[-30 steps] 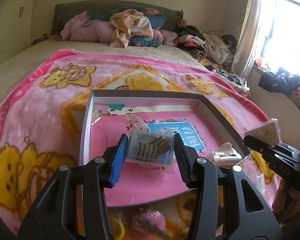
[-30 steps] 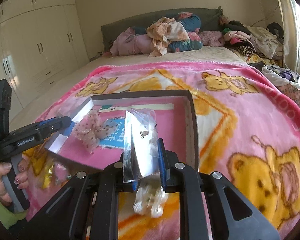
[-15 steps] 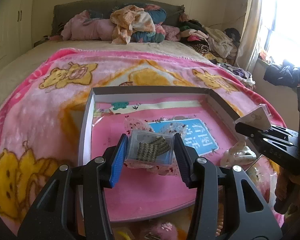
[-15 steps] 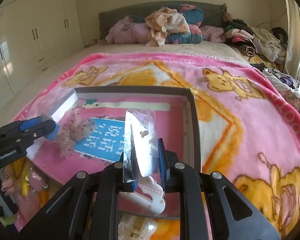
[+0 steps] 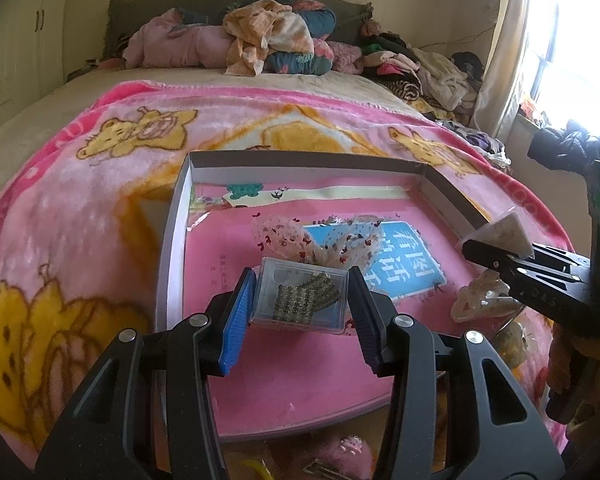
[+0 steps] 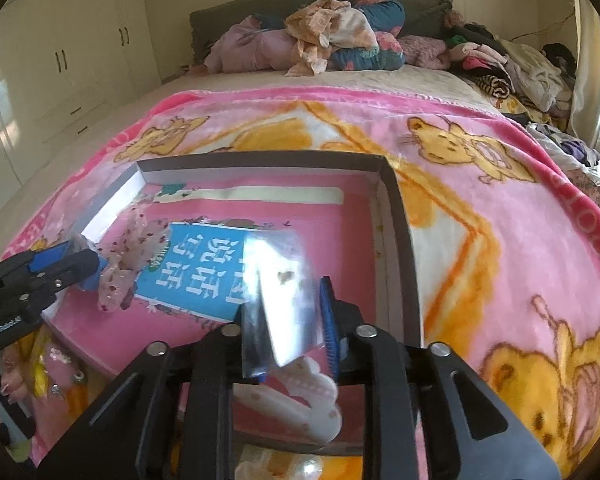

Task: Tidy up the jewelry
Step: 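Lower the hairpin box into the tray with the left tool while the right tool releases the bag inside, then withdraw both open tools from the tray toward the bangles and brown clip, then grasp the bag of yellow bangles with the left tool while the right tool grasps the brown hair clip, then carry the bangle bag over the tray with the left tool while the right tool drops the brown clip inside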

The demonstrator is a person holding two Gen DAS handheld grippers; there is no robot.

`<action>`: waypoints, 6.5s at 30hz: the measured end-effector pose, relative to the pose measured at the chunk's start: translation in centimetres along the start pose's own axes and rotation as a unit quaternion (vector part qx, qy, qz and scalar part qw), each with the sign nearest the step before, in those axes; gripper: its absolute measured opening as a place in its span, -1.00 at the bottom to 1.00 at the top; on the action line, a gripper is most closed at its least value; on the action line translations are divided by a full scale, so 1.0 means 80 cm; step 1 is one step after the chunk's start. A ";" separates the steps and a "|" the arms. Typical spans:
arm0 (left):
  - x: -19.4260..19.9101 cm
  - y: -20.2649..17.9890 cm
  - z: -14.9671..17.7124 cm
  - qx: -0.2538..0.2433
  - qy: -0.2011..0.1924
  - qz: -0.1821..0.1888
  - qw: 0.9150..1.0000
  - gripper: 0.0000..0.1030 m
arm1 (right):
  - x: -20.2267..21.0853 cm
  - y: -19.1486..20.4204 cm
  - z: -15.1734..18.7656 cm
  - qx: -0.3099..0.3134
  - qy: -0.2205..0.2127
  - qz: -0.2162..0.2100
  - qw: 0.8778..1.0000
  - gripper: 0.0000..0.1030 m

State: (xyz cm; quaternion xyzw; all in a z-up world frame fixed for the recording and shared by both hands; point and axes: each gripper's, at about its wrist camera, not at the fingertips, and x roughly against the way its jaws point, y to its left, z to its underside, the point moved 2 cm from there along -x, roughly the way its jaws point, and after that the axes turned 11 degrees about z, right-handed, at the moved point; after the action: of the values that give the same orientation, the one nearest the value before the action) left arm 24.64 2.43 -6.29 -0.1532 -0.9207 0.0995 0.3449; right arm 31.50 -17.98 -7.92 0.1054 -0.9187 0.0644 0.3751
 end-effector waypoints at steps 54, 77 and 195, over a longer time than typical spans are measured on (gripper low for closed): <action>0.120 -0.023 0.029 -0.015 -0.075 -0.024 0.997 0.77 | 0.178 0.001 0.071 -0.032 -0.113 0.019 0.993 0.76; 0.153 -0.011 0.057 -0.017 -0.076 -0.045 0.996 0.77 | 0.185 0.041 0.115 -0.009 -0.091 -0.010 0.996 0.76; 0.037 -0.081 -0.005 -0.055 -0.032 0.030 0.998 -0.40 | 0.131 -0.053 0.011 -0.084 -0.107 -0.008 0.991 -0.50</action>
State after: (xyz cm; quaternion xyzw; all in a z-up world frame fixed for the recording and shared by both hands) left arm 21.40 -2.52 -2.35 -0.1960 -0.9302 0.0641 0.3037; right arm 24.65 -23.78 -1.02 0.0872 -0.9548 -0.0280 0.2828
